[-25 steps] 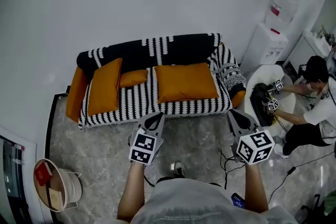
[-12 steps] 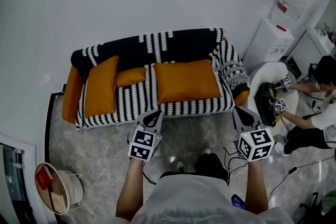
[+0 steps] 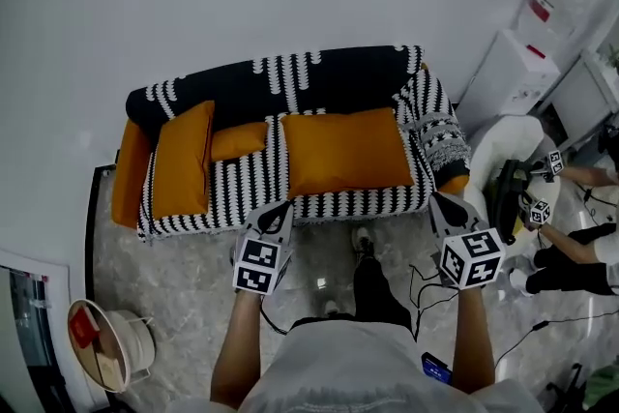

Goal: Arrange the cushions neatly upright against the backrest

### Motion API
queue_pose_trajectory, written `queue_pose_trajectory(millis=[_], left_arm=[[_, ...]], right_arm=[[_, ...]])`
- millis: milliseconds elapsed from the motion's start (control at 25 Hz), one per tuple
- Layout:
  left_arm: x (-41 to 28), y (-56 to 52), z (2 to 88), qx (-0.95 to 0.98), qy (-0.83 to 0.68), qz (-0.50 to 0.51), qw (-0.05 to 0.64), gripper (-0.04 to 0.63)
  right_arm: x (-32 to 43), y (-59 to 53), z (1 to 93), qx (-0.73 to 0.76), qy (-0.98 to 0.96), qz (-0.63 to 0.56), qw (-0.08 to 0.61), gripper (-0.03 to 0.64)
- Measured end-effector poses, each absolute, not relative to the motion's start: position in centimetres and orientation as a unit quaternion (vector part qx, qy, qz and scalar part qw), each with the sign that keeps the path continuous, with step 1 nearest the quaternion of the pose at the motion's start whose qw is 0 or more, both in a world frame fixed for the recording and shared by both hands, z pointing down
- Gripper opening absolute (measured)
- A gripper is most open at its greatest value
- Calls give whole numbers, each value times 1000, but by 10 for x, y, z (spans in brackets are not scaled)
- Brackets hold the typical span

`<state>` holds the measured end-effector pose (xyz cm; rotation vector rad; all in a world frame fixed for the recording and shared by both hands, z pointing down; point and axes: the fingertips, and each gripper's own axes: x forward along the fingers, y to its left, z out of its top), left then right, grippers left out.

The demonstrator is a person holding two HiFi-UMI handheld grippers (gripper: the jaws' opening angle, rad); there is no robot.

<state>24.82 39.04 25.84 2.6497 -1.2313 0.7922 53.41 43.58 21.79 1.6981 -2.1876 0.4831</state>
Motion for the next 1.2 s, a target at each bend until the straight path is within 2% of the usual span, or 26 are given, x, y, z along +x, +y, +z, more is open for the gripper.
queue_pose_trajectory(millis=[320, 360, 640, 920, 1200], left_arm=[[264, 327, 303, 857, -426, 273, 98, 0], [263, 321, 312, 853, -427, 280, 105, 23], [262, 280, 383, 834, -415, 333, 147, 39], [261, 245, 450, 810, -420, 357, 201, 69], [254, 230, 515, 796, -410, 385, 223, 92]], right_arm=[[575, 362, 275, 595, -752, 200, 198, 3], [580, 355, 286, 595, -749, 206, 206, 5], [617, 316, 361, 594, -720, 259, 249, 6], [641, 287, 439, 584, -700, 308, 272, 46], [651, 262, 518, 563, -690, 325, 319, 74]])
